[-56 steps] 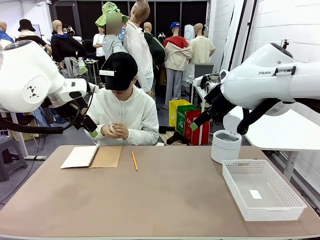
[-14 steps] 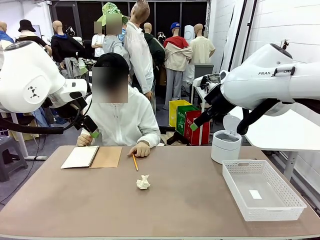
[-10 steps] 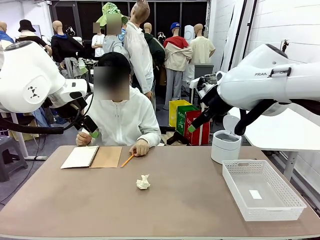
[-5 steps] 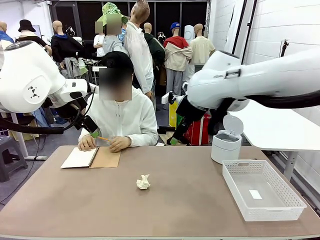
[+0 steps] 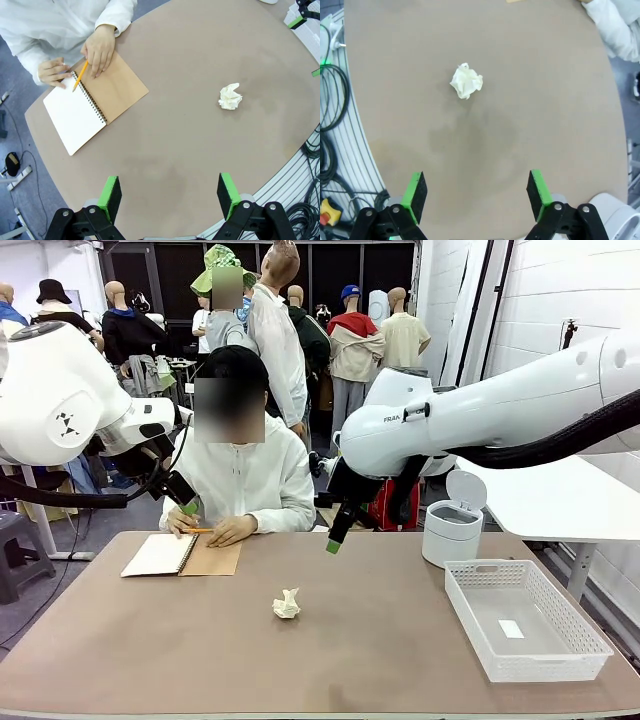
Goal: Sort the paper based on its condition.
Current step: If a person hands you a paper, place it in the Organizing basket , and if it's crumpled, put it in the Trash can.
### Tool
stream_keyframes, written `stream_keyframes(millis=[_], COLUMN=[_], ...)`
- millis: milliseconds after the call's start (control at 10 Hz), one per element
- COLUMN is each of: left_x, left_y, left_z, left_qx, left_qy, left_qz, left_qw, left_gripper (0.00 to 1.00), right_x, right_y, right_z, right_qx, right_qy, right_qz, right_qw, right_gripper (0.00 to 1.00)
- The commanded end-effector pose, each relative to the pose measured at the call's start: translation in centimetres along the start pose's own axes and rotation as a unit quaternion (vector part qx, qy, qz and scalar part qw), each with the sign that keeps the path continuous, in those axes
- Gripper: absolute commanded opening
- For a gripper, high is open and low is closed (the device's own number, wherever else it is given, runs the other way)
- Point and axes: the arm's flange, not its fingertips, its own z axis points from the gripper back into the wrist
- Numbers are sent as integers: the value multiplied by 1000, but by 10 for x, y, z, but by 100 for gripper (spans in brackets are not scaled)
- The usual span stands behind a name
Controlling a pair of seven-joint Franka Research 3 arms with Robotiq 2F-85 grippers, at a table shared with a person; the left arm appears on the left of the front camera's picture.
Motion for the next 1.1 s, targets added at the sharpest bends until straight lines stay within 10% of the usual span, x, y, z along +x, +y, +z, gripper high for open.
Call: stream_keyframes(millis=[0, 1000], left_x=[0, 0], left_y=[1, 1], left_z=[2, 2], left_qx=[-1, -1], left_qy=[-2, -2], left_qz=[1, 1], left_qw=[1000, 1000], left_gripper=[100, 100], right_x=[-1, 41], right_y=[-1, -1], right_z=[2, -64], right_qx=[0, 30], right_qy=[-3, 34], right_qz=[-3, 61], right_qw=[1000, 997], right_gripper=[100, 100])
